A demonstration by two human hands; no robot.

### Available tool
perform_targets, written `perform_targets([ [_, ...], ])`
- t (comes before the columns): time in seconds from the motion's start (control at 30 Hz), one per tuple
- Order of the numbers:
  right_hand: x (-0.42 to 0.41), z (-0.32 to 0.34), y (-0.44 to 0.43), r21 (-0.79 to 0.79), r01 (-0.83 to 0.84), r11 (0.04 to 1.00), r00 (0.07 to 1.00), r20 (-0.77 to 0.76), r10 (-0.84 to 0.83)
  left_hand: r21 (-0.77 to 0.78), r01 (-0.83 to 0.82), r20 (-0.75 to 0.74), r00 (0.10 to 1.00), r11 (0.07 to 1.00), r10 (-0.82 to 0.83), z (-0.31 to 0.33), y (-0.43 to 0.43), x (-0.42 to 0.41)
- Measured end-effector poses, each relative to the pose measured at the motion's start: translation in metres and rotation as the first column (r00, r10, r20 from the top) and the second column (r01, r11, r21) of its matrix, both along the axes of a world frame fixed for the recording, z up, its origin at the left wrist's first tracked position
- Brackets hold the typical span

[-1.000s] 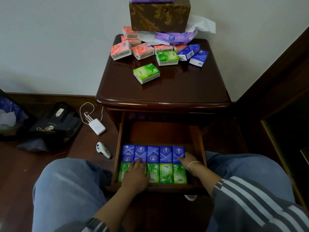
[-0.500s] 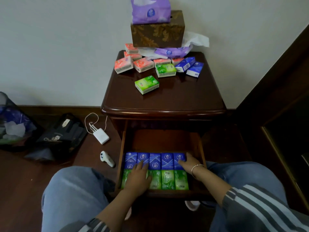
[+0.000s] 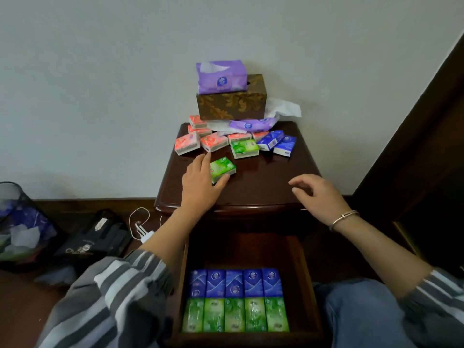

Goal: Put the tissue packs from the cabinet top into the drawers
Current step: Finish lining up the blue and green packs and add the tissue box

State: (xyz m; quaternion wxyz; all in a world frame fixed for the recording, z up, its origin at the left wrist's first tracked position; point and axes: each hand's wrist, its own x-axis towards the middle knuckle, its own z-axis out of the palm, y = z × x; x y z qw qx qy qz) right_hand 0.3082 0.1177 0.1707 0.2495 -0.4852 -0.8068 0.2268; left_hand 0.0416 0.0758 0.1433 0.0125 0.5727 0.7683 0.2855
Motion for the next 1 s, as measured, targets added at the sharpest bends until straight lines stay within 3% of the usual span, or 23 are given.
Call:
perform_targets([
  [0.13, -0.018, -0.005, 0.015, 0.13, -0.021, 0.991, 0.999, 0.044, 0.016, -0.2, 0.032, 0.014, 0.999, 0.979, -0.03, -0.02, 0.042, -0.014],
  [0.23, -0.043, -0.002, 0.036, 0.219, -0.069, 0.973, 0.993, 0.105, 0.047, -0.077, 0.053, -0.039, 0.998, 0.996, -0.056, -0.036, 0.048, -0.028],
  [0.3, -0.07, 0.002, 0.056, 0.265, -0.136, 0.954, 0.977, 0.195, 0.085, 0.104, -0.009, 0.187, 0.982, 0.995, -0.01, -0.041, 0.045, -0.037],
  [0.4, -0.12, 0.005, 0.091, 0.256, -0.216, 0.942, 0.902, 0.422, 0.092, 0.229, -0.176, 0.522, 0.852, 0.957, 0.032, -0.04, 0.041, -0.049],
  [0.53, -0.163, 0.001, 0.132, 0.111, -0.213, 0.971, 0.681, 0.729, 0.066, 0.253, -0.225, 0.667, 0.745, 0.941, -0.001, -0.038, 0.036, -0.052],
  [0.6, -0.171, -0.002, 0.144, 0.147, -0.229, 0.962, 0.615, 0.788, 0.026, 0.263, -0.219, 0.71, 0.703, 0.94, -0.035, -0.039, 0.035, -0.053],
  [0.7, -0.174, 0.001, 0.154, 0.207, -0.255, 0.945, 0.574, 0.819, -0.024, 0.261, -0.22, 0.701, 0.713, 0.94, -0.027, -0.038, 0.034, -0.053],
  [0.73, -0.173, 0.003, 0.154, 0.199, -0.238, 0.951, 0.596, 0.802, -0.018, 0.251, -0.225, 0.693, 0.721, 0.942, -0.013, -0.037, 0.033, -0.052],
  [0.8, -0.167, 0.006, 0.149, 0.156, -0.143, 0.977, 0.748, 0.664, 0.003, 0.235, -0.222, 0.7, 0.714, 0.946, -0.007, -0.035, 0.032, -0.05],
  [0.9, -0.153, 0.012, 0.121, 0.004, 0.013, 1.0, 0.967, 0.254, -0.013, 0.208, -0.2, 0.745, 0.666, 0.957, -0.023, -0.028, 0.031, -0.05],
  [1.0, -0.138, 0.017, 0.08, -0.166, 0.025, 0.986, 0.991, -0.126, -0.046, 0.132, -0.218, 0.849, 0.529, 0.967, 0.003, -0.018, 0.027, -0.046],
])
